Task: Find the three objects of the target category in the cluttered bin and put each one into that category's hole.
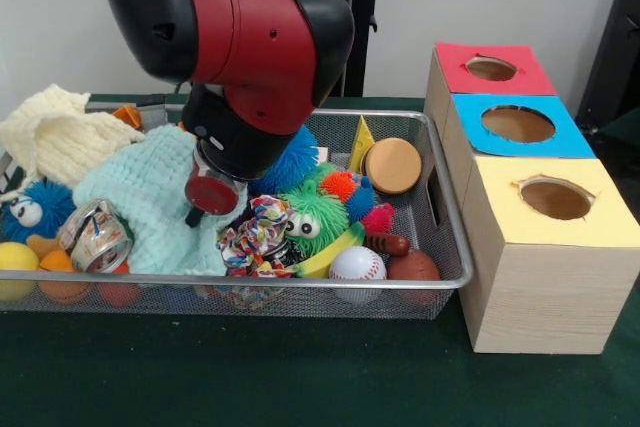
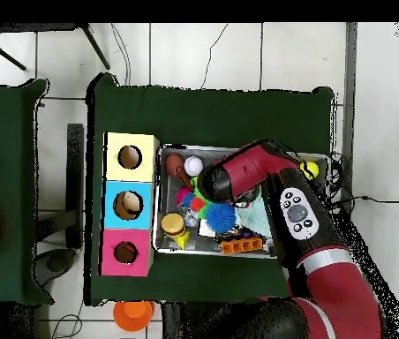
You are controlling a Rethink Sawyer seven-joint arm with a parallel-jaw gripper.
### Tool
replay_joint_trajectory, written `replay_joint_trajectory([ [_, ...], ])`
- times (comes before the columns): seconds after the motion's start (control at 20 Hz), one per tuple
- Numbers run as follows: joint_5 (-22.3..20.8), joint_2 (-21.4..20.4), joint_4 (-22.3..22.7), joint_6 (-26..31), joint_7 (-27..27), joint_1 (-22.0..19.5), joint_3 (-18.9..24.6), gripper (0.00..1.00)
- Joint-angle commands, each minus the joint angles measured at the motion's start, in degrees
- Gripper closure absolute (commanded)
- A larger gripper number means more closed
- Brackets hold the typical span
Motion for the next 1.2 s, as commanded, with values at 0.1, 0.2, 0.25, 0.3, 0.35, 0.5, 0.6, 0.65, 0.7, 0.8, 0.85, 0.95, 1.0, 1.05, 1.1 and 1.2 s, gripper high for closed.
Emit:
replay_joint_trajectory([
  [0.1,0.8,2.8,-1.6,4.3,-18.4,-1.4,-0.2,1.0],
  [0.2,3.2,1.0,0.5,2.7,-17.9,-3.0,1.4,1.0],
  [0.25,4.8,-0.4,2.0,2.4,-17.7,-3.9,2.2,1.0],
  [0.3,6.8,-3.0,4.3,2.5,-18.2,-5.2,3.0,1.0],
  [0.35,8.9,-5.6,6.6,2.7,-18.6,-6.4,3.8,1.0],
  [0.5,14.5,-12.5,12.2,4.5,-19.3,-9.0,6.0,1.0],
  [0.6,17.5,-15.4,15.2,4.8,-18.3,-10.3,7.6,1.0],
  [0.65,18.7,-16.3,16.4,4.8,-17.6,-10.5,8.3,1.0],
  [0.7,19.9,-17.4,17.2,5.1,-17.4,-11.0,8.9,1.0],
  [0.8,21.6,-18.8,18.3,6.1,-17.0,-11.5,9.8,1.0],
  [0.85,22.5,-19.2,19.1,5.7,-16.0,-11.6,10.3,1.0],
  [0.95,23.7,-20.1,20.1,5.6,-15.6,-12.2,11.1,1.0],
  [1.0,24.3,-20.4,20.7,5.2,-15.2,-12.5,11.5,1.0],
  [1.05,24.6,-20.6,21.2,4.9,-15.1,-12.6,11.7,1.0],
  [1.1,25.3,-20.9,21.7,4.5,-14.9,-13.2,12.1,1.0],
  [1.2,26.8,-21.6,22.8,3.8,-14.7,-14.4,13.1,1.0],
])
